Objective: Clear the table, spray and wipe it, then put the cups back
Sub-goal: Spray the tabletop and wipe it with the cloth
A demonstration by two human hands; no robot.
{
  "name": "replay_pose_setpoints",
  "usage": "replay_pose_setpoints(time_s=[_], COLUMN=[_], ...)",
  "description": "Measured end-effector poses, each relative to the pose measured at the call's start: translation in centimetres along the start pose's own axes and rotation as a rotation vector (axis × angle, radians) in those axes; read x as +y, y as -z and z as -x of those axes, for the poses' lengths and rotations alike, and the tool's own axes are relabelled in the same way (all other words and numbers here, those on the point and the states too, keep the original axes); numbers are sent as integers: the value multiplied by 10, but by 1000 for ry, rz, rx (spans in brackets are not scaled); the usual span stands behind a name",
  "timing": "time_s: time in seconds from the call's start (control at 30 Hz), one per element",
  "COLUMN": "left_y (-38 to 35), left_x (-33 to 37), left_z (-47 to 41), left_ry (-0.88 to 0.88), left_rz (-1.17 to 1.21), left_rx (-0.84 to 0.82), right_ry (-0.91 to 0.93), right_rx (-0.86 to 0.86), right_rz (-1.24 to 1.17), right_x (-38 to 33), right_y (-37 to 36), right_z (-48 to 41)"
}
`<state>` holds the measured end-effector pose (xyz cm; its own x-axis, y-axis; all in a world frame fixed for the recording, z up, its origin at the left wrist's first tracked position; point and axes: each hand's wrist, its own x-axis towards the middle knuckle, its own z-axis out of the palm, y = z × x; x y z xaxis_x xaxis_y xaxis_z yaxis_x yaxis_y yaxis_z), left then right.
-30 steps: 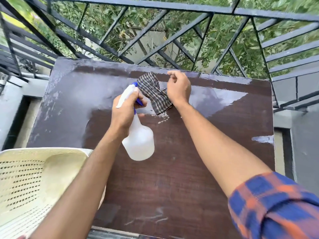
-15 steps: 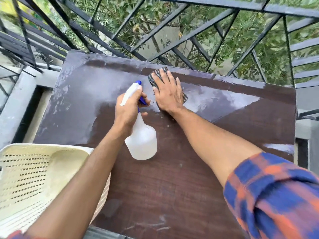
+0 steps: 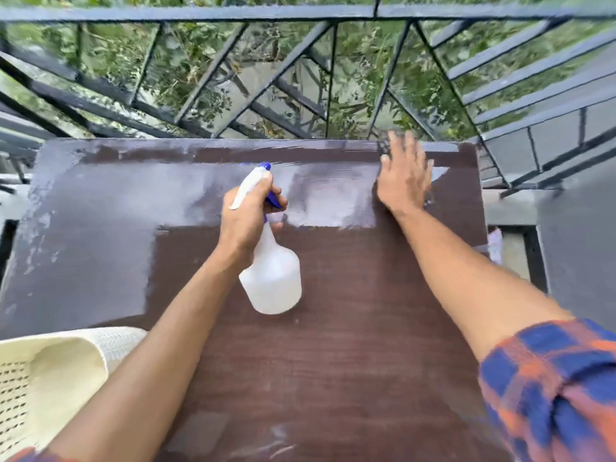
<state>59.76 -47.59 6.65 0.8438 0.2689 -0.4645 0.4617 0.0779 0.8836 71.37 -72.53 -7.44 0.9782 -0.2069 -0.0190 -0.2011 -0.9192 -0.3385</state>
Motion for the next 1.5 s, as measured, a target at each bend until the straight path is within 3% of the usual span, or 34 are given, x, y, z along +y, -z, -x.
replay_pose_setpoints(time_s=[0.13,0.23,0.4,0.63,0.83,1.03,1.23,1.37,1.5], left_y=[-30,-49,-64,-34,27,82,106,112,119], left_x=[1,-1,-2,-12,-20,-18,-25,-33,-44], left_z=[7,16,31,46,55,62,73,79,87], left_ry=[-12,-27,-49,-46,-70,-81,-113,-155,-171], left_rz=[-2,-8,-37,-4,-15,44,106,151,136], left_rx=[-56,-109,-159,-112,41,229,265,227,183], right_ry=[-89,-131,-145,-243,-359,-174,512,787,1074], right_rx=[2,-15,-38,109,132,8,-298,-408,-325], right_rz=[45,27,-19,-44,-44,-94,-54,-50,-255], right_x=[95,123,127,130,52,-90,-200,-222,-198], right_y=[33,39,44,39,17,-25,-66,-65,-58], right_z=[-7,-2,23,105,134,153,169,192,224])
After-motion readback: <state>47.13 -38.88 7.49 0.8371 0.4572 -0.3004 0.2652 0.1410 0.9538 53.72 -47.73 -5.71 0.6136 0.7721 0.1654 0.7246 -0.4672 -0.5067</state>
